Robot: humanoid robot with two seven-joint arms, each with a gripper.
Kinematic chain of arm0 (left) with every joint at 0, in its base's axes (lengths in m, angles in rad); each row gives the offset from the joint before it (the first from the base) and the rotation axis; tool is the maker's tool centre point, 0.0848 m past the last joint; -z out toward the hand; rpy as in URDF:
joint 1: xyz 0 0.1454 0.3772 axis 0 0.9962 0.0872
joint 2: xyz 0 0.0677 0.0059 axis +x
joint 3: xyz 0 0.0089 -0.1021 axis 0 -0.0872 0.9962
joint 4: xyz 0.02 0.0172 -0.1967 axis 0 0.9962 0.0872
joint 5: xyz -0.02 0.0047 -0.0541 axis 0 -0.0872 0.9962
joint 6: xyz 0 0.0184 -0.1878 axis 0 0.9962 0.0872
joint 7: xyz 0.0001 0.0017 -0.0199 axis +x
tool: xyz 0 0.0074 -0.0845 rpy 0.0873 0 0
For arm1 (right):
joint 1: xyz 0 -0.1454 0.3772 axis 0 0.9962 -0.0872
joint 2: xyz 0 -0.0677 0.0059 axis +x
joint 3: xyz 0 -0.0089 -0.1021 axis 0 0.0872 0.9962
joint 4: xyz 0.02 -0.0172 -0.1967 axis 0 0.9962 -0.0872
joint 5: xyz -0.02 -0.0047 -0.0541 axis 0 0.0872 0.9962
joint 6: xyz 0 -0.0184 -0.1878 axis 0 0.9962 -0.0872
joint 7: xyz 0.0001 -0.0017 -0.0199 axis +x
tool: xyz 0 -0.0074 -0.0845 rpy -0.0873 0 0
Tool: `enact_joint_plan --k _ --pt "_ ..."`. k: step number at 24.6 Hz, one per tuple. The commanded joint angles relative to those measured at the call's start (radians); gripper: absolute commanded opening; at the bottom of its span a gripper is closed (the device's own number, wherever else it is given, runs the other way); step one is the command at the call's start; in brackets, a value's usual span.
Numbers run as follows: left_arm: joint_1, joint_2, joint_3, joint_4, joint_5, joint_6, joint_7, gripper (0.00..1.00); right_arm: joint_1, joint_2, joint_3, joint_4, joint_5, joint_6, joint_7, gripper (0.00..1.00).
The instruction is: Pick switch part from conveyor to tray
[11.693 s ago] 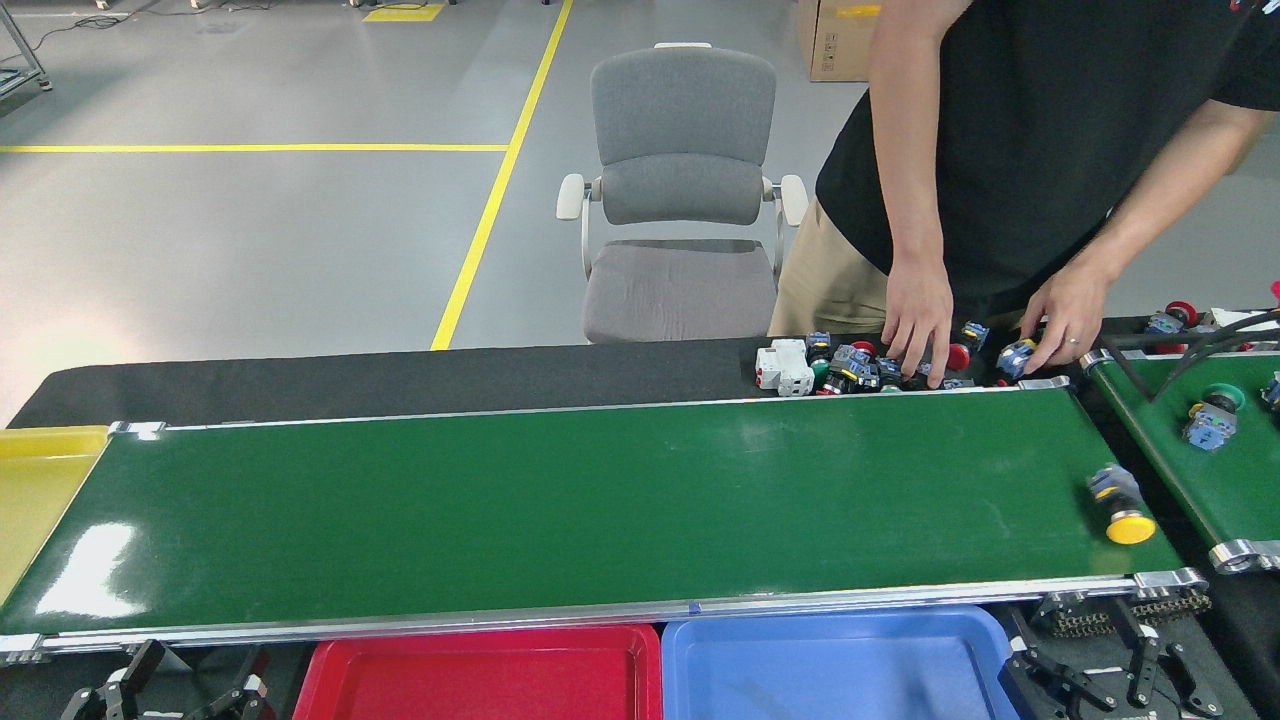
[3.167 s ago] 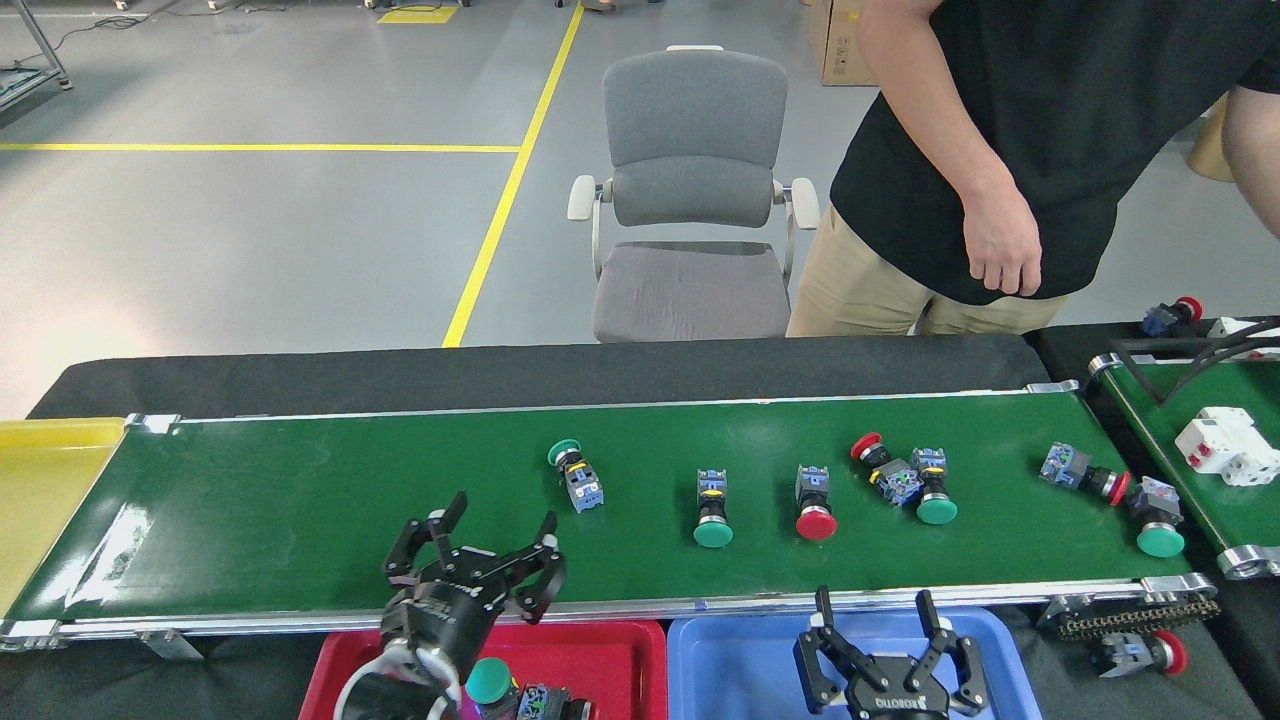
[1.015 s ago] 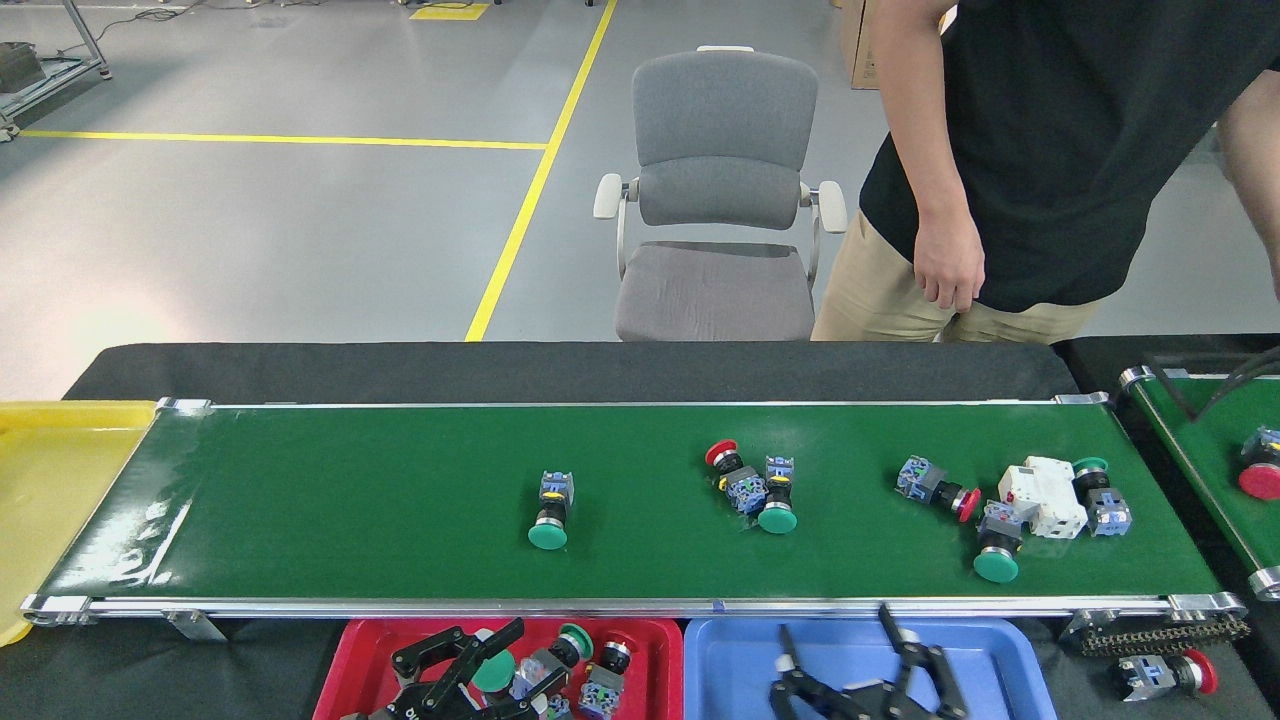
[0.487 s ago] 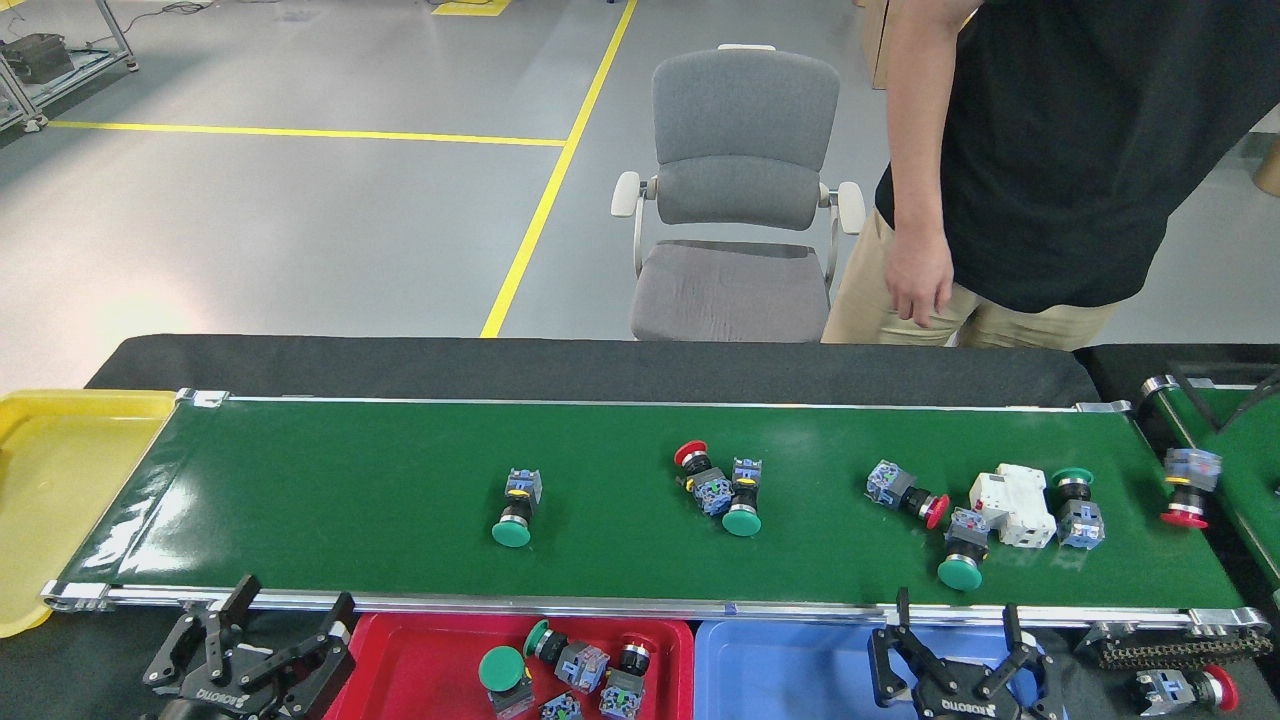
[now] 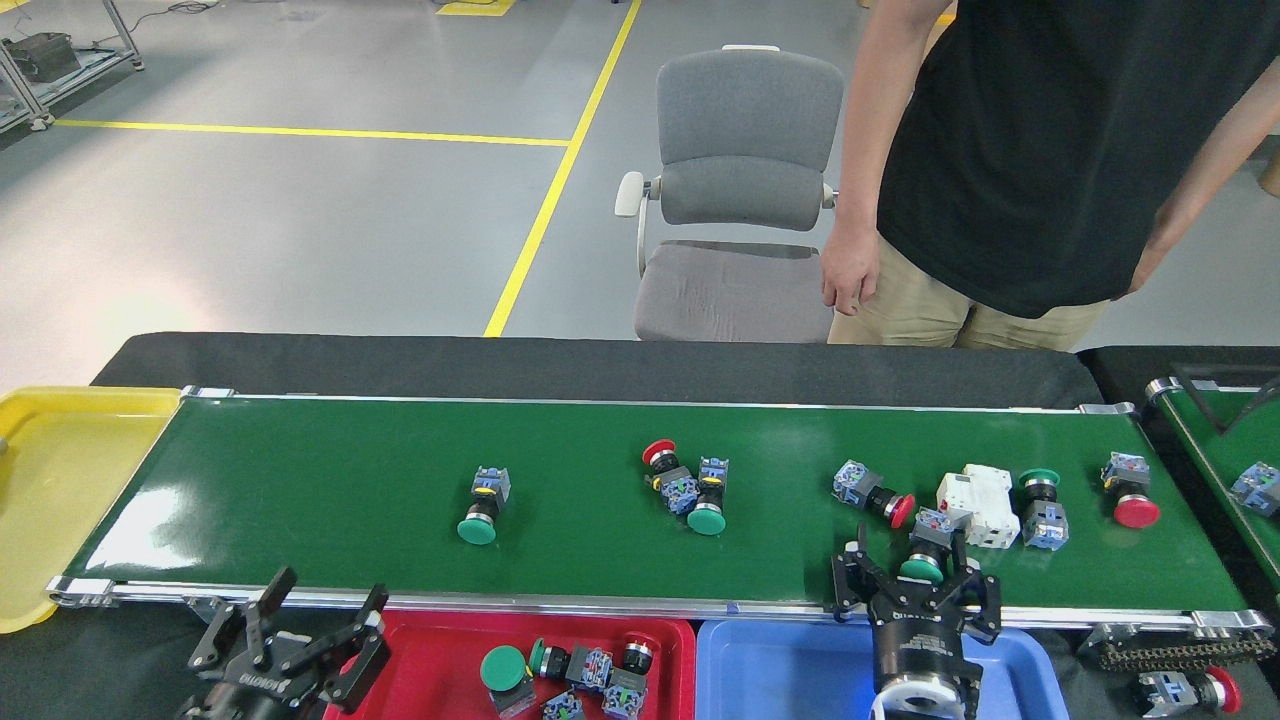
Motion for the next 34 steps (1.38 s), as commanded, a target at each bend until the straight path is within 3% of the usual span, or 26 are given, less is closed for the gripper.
enact_joint_plan --k 1,2,4,7,14,18,21,22,23,24,25,27,30,34 --pt "-0.037 -0.003 -0.003 0.024 -0.019 0.003 -0.006 1.0 -0.024 -0.003 0.026 0.015 0.0 -0.013 0.003 0.56" --pt "-0.048 -0.003 -0.003 0.041 -0.021 0.003 -0.006 1.0 -0.029 -0.011 0.044 0.024 0.0 -0.013 0.009 0.37" --pt "-0.062 -0.003 -0.003 0.071 -0.022 0.003 -0.008 1.0 -0.032 -0.02 0.067 0.029 0.0 -0.016 0.015 0.19" --pt "-0.089 -0.002 -0.003 0.11 -0.022 0.0 -0.012 1.0 -0.032 -0.02 0.084 0.026 0.0 -0.025 0.018 0.06" --pt "-0.115 -0.005 -0.003 0.147 -0.021 0.006 -0.025 1.0 -0.026 -0.018 0.118 -0.042 0.003 -0.067 0.018 0.02" --pt "-0.155 -0.002 -0.001 0.208 -0.022 0.052 -0.025 1.0 0.013 -0.021 0.242 -0.161 0.003 -0.068 0.017 0.02" --pt "-0.187 0.006 -0.001 0.254 -0.022 0.075 -0.025 1.0 0.053 -0.038 0.406 -0.256 0.009 -0.093 0.017 0.02" --pt "-0.197 0.009 -0.001 0.268 -0.022 0.078 -0.025 0.99 0.059 -0.046 0.472 -0.27 0.014 -0.094 0.015 0.11" --pt "-0.206 0.009 0.0 0.282 -0.022 0.083 -0.023 0.96 0.059 -0.047 0.541 -0.272 0.017 -0.093 0.009 0.45" --pt "-0.216 0.009 -0.001 0.295 -0.024 0.094 -0.02 0.87 0.057 -0.044 0.601 -0.27 0.018 -0.085 0.008 0.99" --pt "-0.22 0.009 -0.003 0.303 -0.024 0.104 -0.018 0.73 0.059 -0.038 0.636 -0.267 0.018 -0.087 0.008 1.0" --pt "-0.22 0.008 -0.003 0.315 -0.013 0.098 -0.014 0.29 0.059 -0.041 0.674 -0.264 0.018 -0.091 0.006 1.0" --pt "-0.213 0.003 -0.001 0.312 0.002 0.098 -0.008 0.13 0.059 -0.041 0.681 -0.266 0.017 -0.094 0.006 1.0" --pt "-0.149 0.014 -0.003 0.236 0.057 0.052 -0.008 0.08 0.065 -0.049 0.644 -0.309 0.014 -0.07 -0.006 1.0"
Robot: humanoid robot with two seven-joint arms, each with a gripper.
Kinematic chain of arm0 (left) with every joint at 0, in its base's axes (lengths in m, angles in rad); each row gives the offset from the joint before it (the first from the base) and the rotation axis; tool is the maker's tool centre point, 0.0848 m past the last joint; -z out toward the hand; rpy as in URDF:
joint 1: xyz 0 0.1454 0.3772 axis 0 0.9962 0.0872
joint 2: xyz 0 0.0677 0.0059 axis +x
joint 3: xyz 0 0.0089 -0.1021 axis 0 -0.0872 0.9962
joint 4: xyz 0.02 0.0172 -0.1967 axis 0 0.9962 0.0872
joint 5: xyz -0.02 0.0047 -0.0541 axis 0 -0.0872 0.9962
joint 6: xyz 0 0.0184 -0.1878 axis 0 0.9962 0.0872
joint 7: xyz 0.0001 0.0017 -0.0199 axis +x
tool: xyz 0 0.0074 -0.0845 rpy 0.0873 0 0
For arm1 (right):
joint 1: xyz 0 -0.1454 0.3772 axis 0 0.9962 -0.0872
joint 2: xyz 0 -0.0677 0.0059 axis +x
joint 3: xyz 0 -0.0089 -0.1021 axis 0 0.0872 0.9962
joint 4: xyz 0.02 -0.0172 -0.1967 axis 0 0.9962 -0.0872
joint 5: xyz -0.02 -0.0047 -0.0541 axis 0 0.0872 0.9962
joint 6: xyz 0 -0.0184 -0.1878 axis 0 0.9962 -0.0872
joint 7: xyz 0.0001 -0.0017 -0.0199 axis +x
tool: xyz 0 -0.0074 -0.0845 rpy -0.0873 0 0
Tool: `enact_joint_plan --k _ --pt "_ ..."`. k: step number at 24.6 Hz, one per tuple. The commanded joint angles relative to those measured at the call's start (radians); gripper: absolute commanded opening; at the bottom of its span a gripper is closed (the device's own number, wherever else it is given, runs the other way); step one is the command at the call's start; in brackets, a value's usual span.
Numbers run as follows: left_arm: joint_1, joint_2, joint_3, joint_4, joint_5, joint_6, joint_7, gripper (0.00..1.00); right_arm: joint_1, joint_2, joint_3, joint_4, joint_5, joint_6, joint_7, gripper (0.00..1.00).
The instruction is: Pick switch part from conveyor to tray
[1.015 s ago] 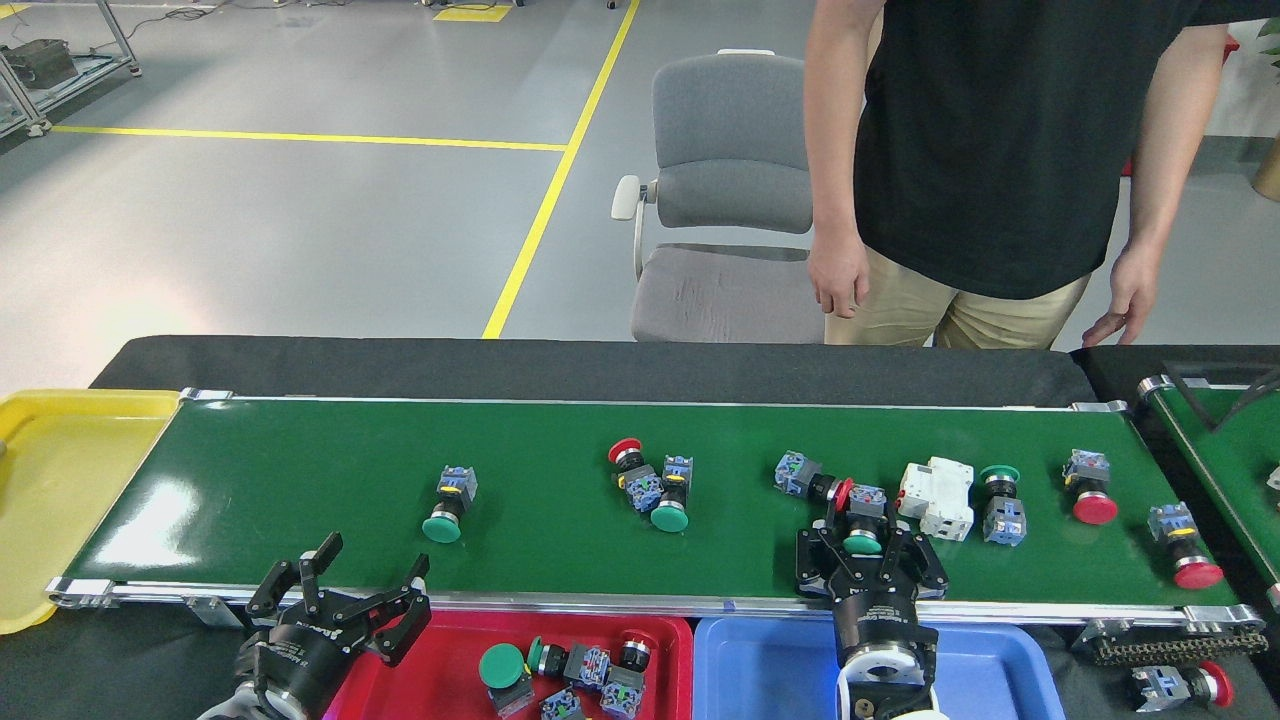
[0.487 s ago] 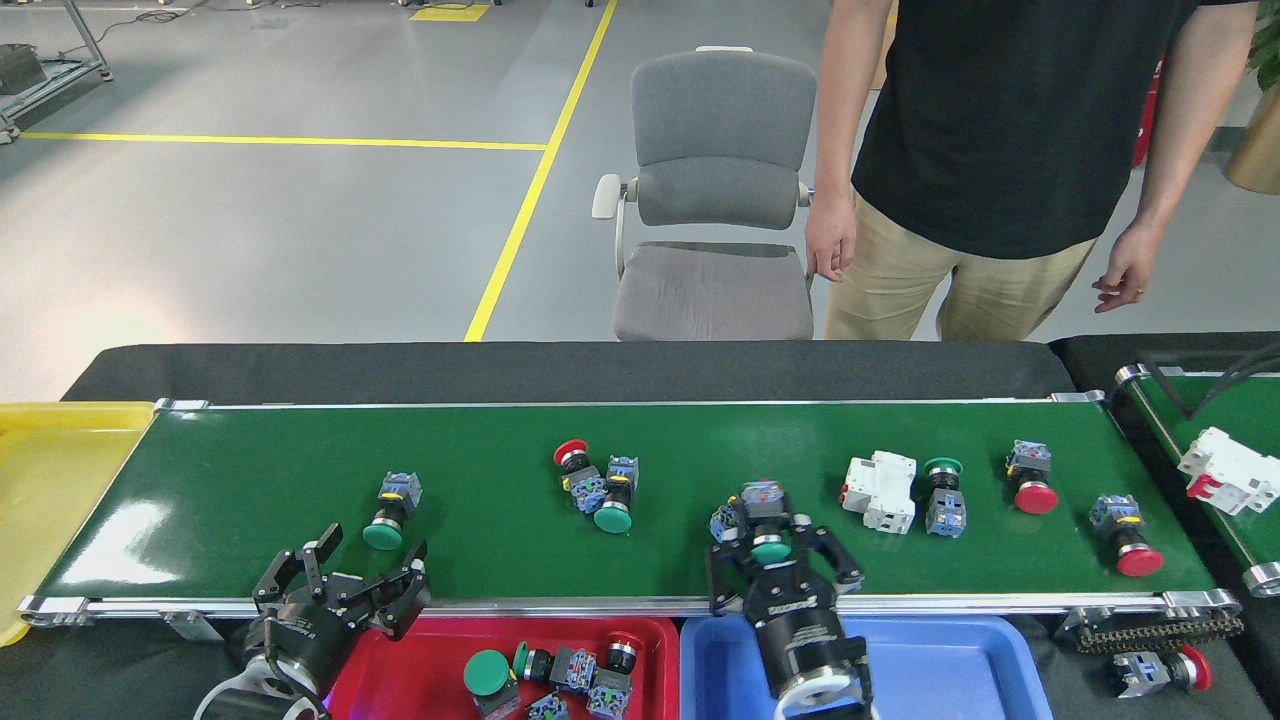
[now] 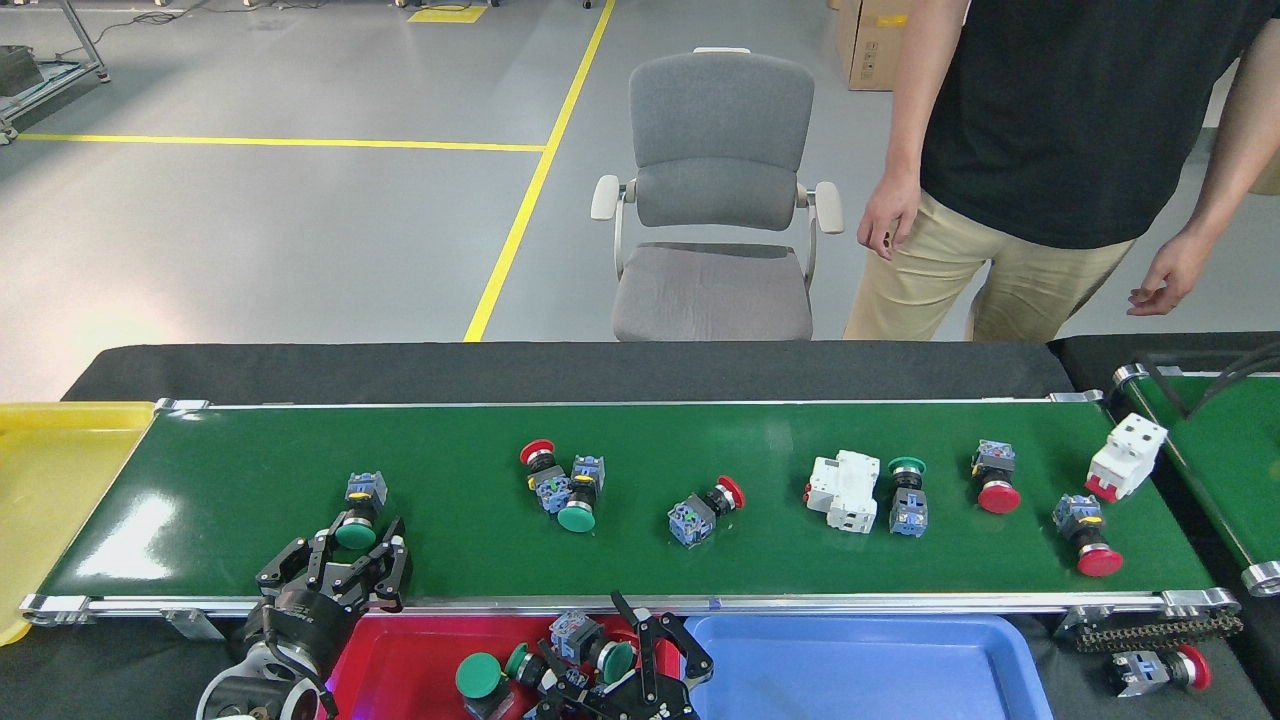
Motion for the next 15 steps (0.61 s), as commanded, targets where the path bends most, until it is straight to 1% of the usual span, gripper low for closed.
enact_joint_plan --k 1,3,4,5,6,7,9,12,15 --pt "0.038 0.009 -0.001 -0.076 0.031 -0.074 0.007 0.08 0.0 -0.013 -0.062 -0.051 -0.001 0.039 -0.024 1.0" --pt "0.14 0.012 0.002 -0.2 0.064 -0.199 0.007 0.09 0.061 -0.036 -0.162 -0.102 -0.003 0.09 -0.037 1.0" --pt "0.2 0.013 0.005 -0.275 0.074 -0.283 0.006 0.11 0.087 -0.038 -0.206 -0.126 -0.003 0.117 -0.042 1.0" --pt "0.264 0.02 0.012 -0.344 0.083 -0.38 0.006 0.17 0.118 -0.047 -0.256 -0.146 -0.003 0.142 -0.05 1.0" --pt "0.31 0.024 0.018 -0.387 0.091 -0.423 0.006 0.25 0.146 -0.055 -0.292 -0.154 -0.003 0.159 -0.056 1.0" --pt "0.353 0.026 0.028 -0.427 0.094 -0.423 0.006 0.43 0.181 -0.059 -0.341 -0.159 -0.003 0.173 -0.063 1.0" --pt "0.379 0.016 0.056 -0.458 0.094 -0.423 0.006 1.0 0.239 -0.056 -0.433 -0.159 -0.005 0.196 -0.076 1.0" --pt "0.385 0.016 0.056 -0.459 0.096 -0.423 0.006 1.0 0.288 -0.055 -0.539 -0.156 -0.008 0.206 -0.077 1.0" --pt "0.384 0.016 0.065 -0.456 0.113 -0.423 0.006 1.0 0.278 -0.05 -0.555 -0.148 -0.008 0.206 -0.07 1.0"
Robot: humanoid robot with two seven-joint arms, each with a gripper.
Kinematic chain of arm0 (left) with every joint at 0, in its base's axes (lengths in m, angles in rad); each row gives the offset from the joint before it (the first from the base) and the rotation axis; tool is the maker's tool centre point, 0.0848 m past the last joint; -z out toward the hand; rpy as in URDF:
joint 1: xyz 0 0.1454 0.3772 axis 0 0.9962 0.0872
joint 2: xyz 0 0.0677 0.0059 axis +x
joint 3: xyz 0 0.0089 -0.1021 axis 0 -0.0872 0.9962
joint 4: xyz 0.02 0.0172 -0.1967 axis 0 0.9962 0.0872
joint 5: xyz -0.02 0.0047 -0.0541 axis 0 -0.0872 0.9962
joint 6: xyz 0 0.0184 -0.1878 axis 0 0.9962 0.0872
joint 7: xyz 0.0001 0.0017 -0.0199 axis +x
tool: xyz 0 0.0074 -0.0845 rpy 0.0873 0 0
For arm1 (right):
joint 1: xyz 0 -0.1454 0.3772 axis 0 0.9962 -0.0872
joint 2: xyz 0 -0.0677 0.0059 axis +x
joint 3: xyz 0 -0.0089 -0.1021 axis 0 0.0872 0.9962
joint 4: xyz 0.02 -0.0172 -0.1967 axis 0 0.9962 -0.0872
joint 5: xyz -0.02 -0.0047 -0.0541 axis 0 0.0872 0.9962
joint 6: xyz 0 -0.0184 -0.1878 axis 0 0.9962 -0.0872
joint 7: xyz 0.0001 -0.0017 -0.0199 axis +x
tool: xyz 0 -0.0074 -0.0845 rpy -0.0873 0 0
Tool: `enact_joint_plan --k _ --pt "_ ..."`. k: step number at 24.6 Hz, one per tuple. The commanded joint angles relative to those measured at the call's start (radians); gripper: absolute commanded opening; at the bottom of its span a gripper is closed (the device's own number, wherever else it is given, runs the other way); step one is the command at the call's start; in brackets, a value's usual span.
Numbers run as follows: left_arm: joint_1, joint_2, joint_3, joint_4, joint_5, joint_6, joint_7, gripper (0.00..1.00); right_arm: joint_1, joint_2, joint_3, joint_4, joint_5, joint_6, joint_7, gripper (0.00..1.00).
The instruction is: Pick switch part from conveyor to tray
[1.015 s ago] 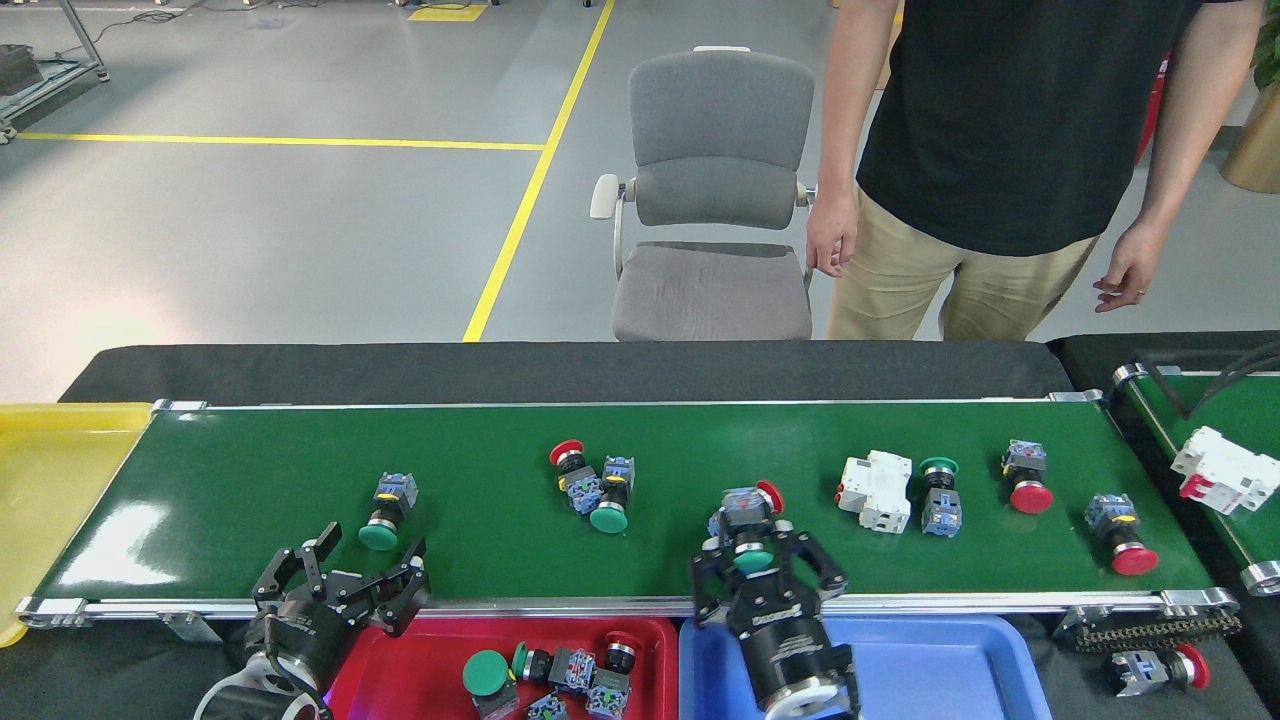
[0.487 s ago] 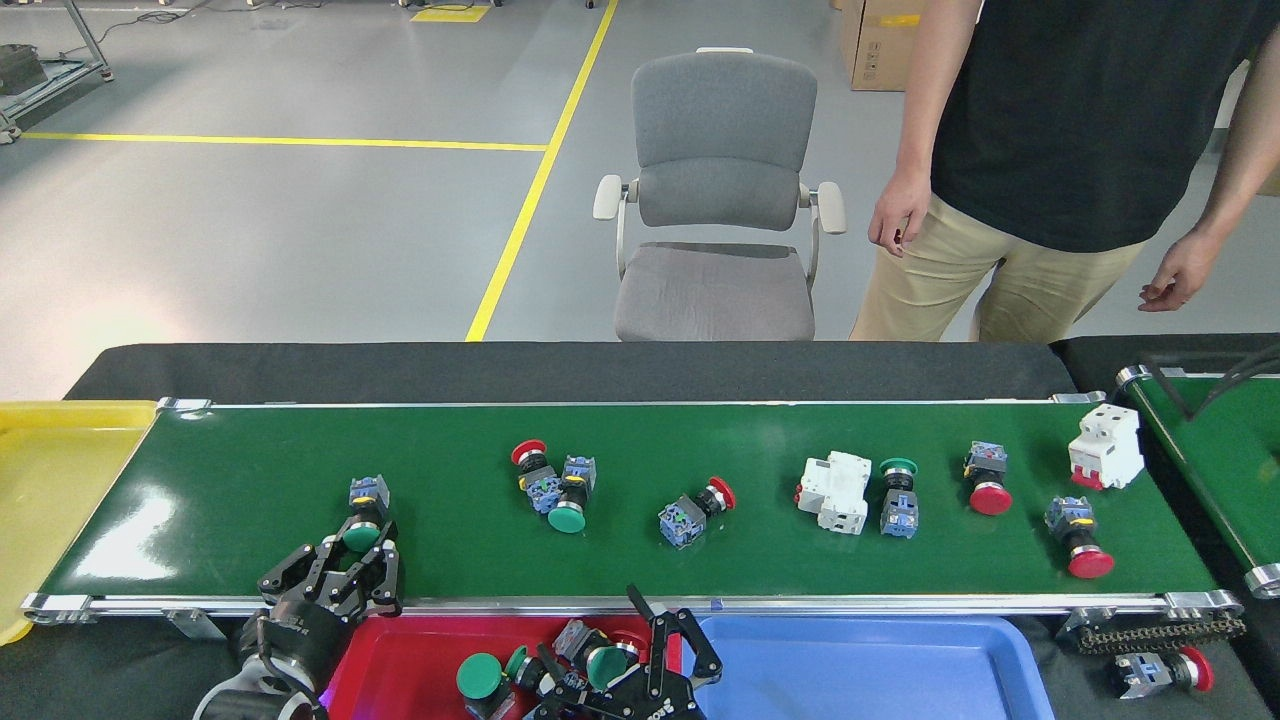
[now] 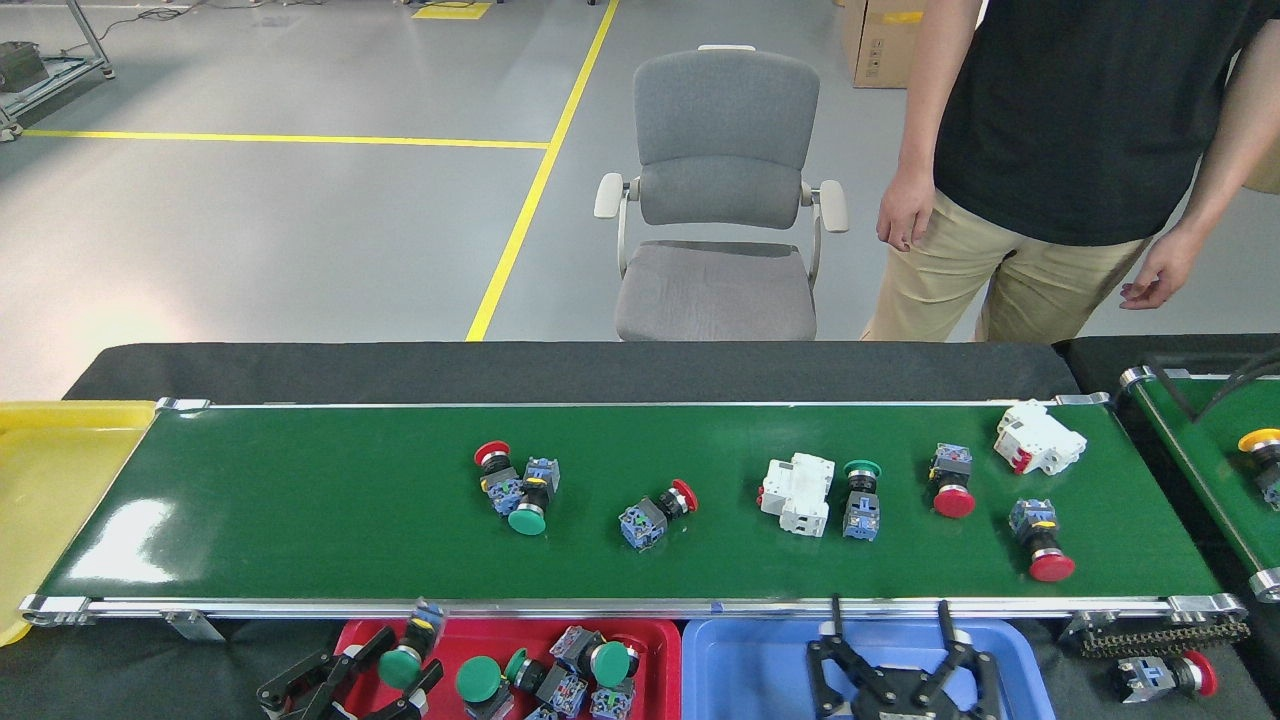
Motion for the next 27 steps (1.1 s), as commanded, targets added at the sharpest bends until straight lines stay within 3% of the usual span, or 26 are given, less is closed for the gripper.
enact_joint_plan --k 1,4,7,8,11,16,22,27 --pt "-0.003 0.001 0.014 -0.009 0.009 -0.006 0.003 1.0 -0.023 0.003 -0.005 -0.007 0.001 0.004 0.001 1.0" --pt "-0.013 -0.02 0.083 -0.009 0.012 -0.006 0.003 1.0 -0.057 0.002 0.001 0.018 0.004 0.0 0.015 1.0" --pt "-0.026 -0.02 0.103 0.02 0.013 0.324 0.004 1.0 -0.126 0.003 0.049 0.073 0.004 -0.01 0.047 1.0" --pt "-0.03 -0.018 0.111 0.038 0.013 0.373 0.004 1.0 -0.154 0.003 0.068 0.094 0.003 -0.01 0.065 1.0" --pt "-0.035 -0.018 0.132 0.047 0.013 0.384 0.004 1.0 -0.217 0.011 0.122 0.149 0.001 -0.019 0.111 1.0" --pt "-0.058 -0.017 0.096 0.043 0.012 0.381 0.003 1.0 -0.284 0.071 0.145 0.194 -0.008 -0.059 0.17 1.0" --pt "-0.204 -0.029 -0.035 0.08 -0.066 0.404 -0.026 1.0 -0.387 0.106 0.147 0.321 -0.01 -0.062 0.191 1.0" --pt "-0.337 -0.023 -0.058 0.235 -0.122 0.407 -0.026 1.0 -0.507 0.144 0.145 0.478 -0.051 -0.06 0.19 1.0"
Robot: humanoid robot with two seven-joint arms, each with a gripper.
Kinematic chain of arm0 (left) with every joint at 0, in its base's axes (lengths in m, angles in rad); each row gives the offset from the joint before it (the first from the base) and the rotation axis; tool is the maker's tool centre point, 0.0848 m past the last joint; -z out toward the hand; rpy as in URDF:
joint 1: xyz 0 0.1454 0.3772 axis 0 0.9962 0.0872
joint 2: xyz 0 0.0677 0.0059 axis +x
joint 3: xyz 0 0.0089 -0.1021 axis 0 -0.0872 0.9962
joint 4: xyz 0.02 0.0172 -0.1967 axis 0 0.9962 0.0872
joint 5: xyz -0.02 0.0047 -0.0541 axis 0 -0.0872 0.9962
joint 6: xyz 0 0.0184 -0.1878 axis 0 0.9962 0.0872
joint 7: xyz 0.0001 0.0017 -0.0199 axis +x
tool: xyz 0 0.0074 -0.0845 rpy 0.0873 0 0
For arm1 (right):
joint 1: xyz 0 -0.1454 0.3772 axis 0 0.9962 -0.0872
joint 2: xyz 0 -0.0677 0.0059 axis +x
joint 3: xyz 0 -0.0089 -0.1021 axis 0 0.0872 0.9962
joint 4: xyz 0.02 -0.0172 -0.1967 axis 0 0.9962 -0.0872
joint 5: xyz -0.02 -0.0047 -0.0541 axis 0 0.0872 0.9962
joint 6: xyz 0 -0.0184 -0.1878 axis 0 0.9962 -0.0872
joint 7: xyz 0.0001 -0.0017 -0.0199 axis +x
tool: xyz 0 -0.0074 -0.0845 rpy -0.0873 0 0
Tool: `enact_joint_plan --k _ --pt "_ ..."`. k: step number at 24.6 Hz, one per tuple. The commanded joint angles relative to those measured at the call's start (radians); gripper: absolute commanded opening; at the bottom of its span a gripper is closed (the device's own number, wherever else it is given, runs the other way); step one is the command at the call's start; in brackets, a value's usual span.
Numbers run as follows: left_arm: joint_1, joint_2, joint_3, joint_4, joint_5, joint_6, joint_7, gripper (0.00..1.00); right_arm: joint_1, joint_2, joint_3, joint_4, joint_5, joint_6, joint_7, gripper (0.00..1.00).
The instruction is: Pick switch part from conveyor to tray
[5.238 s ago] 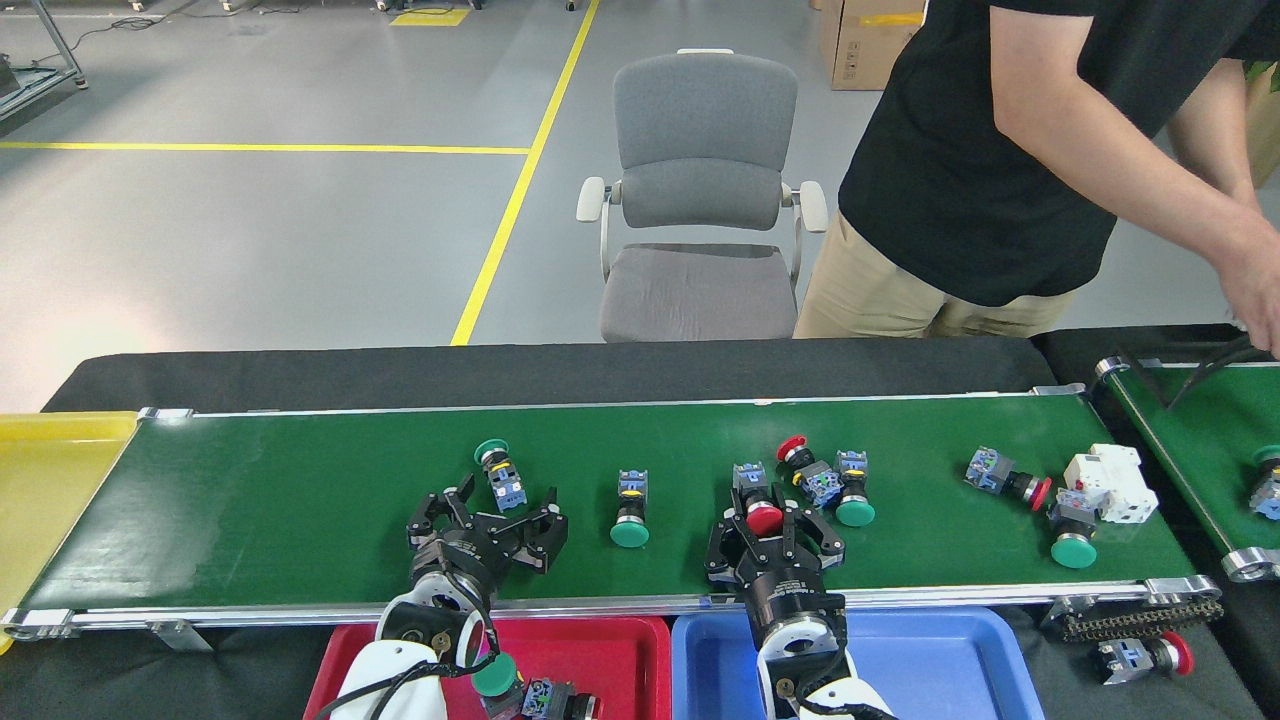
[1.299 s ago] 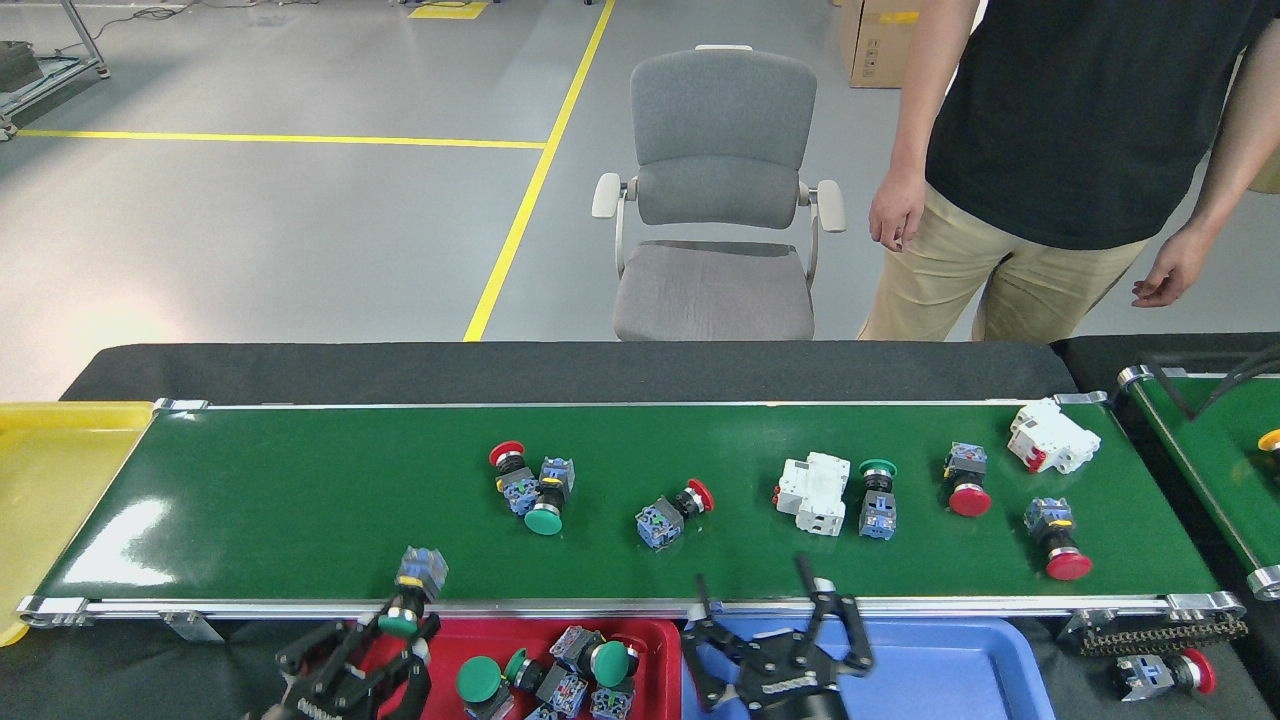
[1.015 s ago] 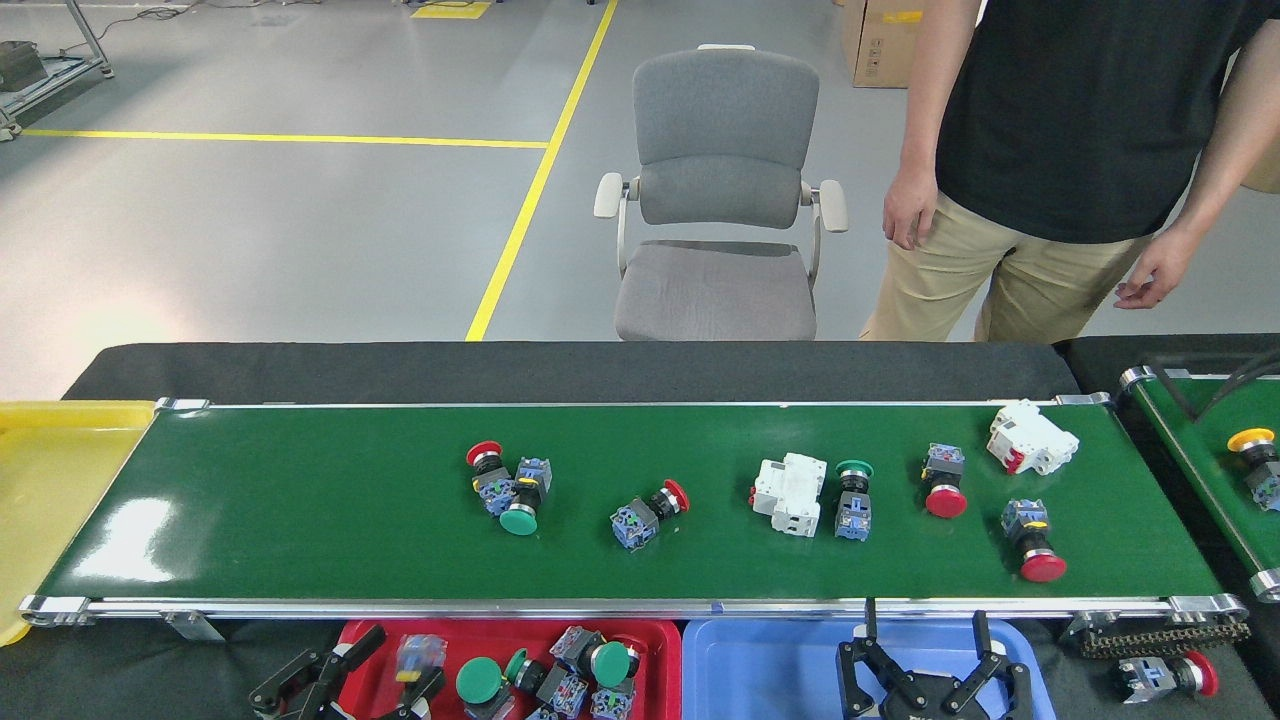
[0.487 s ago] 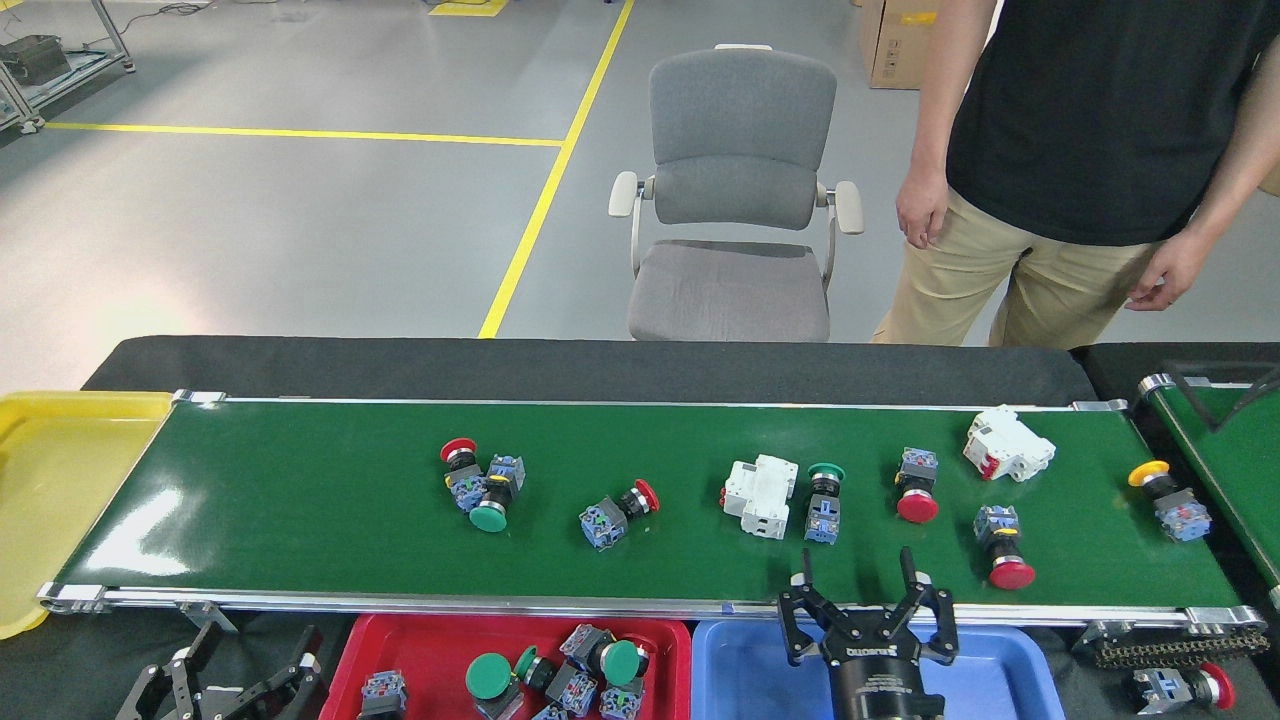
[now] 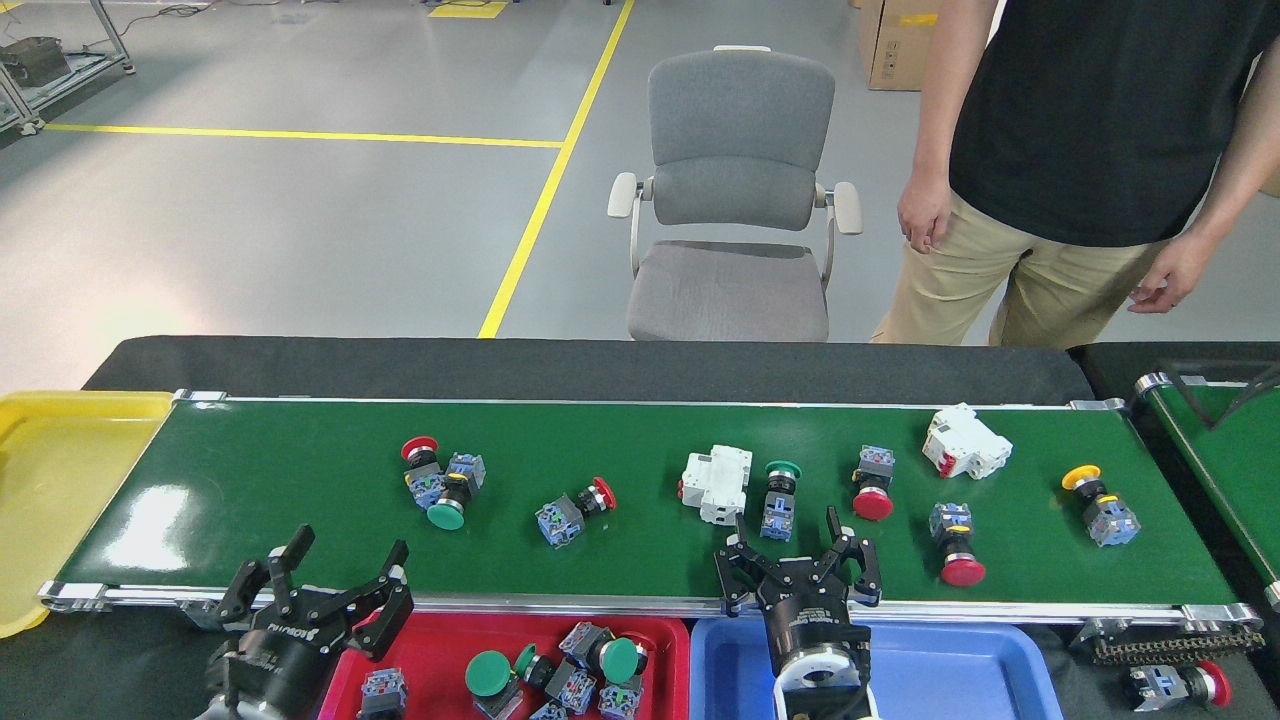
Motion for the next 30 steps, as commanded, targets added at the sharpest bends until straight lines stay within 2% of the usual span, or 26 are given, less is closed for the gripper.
enact_joint_plan --k 1,2,3,5,7,12,15,18,19,20,21,22,25,30 --pt "-0.04 0.011 -0.001 0.043 -0.003 0.002 0.002 1.0 -0.06 0.017 0.0 0.049 -0.022 -0.001 -0.003 0.98" --pt "-0.057 0.011 -0.001 0.07 -0.003 0.004 0.002 1.0 -0.082 0.021 0.0 0.077 -0.026 0.0 -0.005 0.9" --pt "-0.07 0.011 -0.001 0.098 -0.005 0.004 0.002 1.0 -0.097 0.021 0.003 0.095 -0.028 -0.003 -0.006 0.69" --pt "-0.106 0.011 -0.001 0.144 -0.005 0.005 0.002 1.0 -0.108 0.012 0.027 0.104 -0.023 -0.004 -0.003 0.2" --pt "-0.123 0.013 -0.001 0.169 -0.005 0.007 0.002 1.0 -0.108 0.001 0.061 0.101 -0.026 -0.007 -0.003 0.06" --pt "-0.138 0.014 0.004 0.21 -0.005 0.011 0.002 1.0 -0.099 -0.003 0.105 0.064 -0.025 -0.016 -0.008 0.02" --pt "-0.155 0.014 0.005 0.232 -0.005 0.019 0.002 1.0 -0.05 -0.014 0.17 -0.043 -0.023 -0.036 -0.01 0.02" --pt "-0.202 0.03 0.004 0.305 -0.005 0.077 0.002 1.0 0.004 -0.052 0.294 -0.19 -0.019 -0.07 -0.01 0.02" --pt "-0.222 0.039 0.002 0.337 -0.005 0.096 0.002 1.0 0.015 -0.06 0.351 -0.229 -0.017 -0.073 -0.01 0.03" --pt "-0.242 0.045 0.002 0.37 -0.005 0.109 0.002 1.0 0.019 -0.063 0.409 -0.261 -0.017 -0.075 -0.01 0.15" --pt "-0.256 0.05 0.002 0.393 -0.005 0.119 0.003 1.0 0.019 -0.063 0.451 -0.275 -0.017 -0.075 -0.01 0.4" --pt "-0.274 0.059 0.002 0.42 -0.005 0.132 0.005 1.0 0.018 -0.057 0.498 -0.276 -0.016 -0.069 -0.013 0.98" --pt "-0.328 0.079 0.001 0.5 -0.005 0.178 0.011 1.0 0.018 -0.046 0.56 -0.276 -0.016 -0.073 -0.033 1.0" --pt "-0.363 0.094 0.002 0.581 -0.005 0.231 0.015 1.0 0.015 -0.051 0.549 -0.293 -0.016 -0.064 -0.037 1.0"
